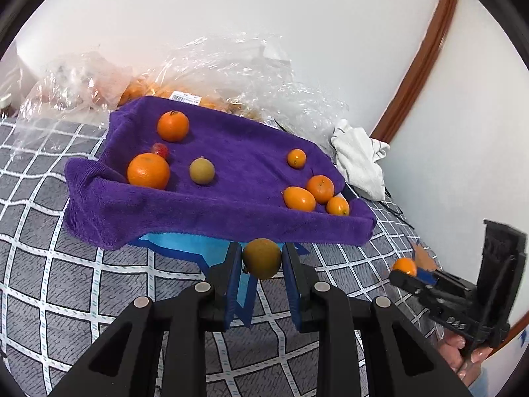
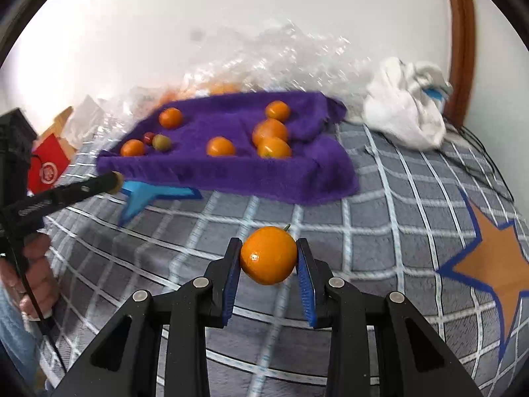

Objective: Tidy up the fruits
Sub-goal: 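Grasp the yellow-green fruit beside the towel with the left tool while the right tool holds the orange, then carry the orange and yellow-green fruit onto the towel and open both tools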

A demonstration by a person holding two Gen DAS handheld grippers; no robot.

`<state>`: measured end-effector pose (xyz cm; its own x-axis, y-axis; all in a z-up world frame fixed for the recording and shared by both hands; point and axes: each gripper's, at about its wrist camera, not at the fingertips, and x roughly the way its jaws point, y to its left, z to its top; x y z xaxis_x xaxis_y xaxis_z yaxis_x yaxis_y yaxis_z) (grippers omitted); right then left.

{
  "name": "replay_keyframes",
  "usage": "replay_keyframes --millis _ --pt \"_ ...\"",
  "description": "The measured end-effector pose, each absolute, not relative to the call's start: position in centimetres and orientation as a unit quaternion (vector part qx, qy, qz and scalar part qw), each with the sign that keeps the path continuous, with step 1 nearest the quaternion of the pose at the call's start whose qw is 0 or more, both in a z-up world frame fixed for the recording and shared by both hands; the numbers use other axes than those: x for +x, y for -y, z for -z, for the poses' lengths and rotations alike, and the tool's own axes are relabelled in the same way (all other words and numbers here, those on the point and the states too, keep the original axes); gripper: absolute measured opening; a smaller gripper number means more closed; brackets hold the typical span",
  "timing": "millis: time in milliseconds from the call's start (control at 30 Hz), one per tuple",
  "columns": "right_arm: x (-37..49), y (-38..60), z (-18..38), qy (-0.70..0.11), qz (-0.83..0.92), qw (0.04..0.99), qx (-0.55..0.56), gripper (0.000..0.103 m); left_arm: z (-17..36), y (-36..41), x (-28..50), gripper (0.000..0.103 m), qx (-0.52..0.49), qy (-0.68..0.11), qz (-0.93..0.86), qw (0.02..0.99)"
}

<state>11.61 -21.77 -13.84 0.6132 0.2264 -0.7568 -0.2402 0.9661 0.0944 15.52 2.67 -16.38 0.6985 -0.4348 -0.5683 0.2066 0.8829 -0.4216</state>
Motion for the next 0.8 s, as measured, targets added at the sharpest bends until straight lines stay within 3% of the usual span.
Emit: replay_keyframes --millis 567,800 --pt "14.7 20.3 8.7 -0.391 -0.144 0.909 0.011 0.033 16.1 -3.9 15.7 0.024 -0.175 -0.334 0.146 0.915" --pt "16.2 20.8 7.9 -0.388 -0.134 0.912 0.01 0.033 13.1 -5.6 15.8 0.024 -0.172 -0.316 0.126 0.925"
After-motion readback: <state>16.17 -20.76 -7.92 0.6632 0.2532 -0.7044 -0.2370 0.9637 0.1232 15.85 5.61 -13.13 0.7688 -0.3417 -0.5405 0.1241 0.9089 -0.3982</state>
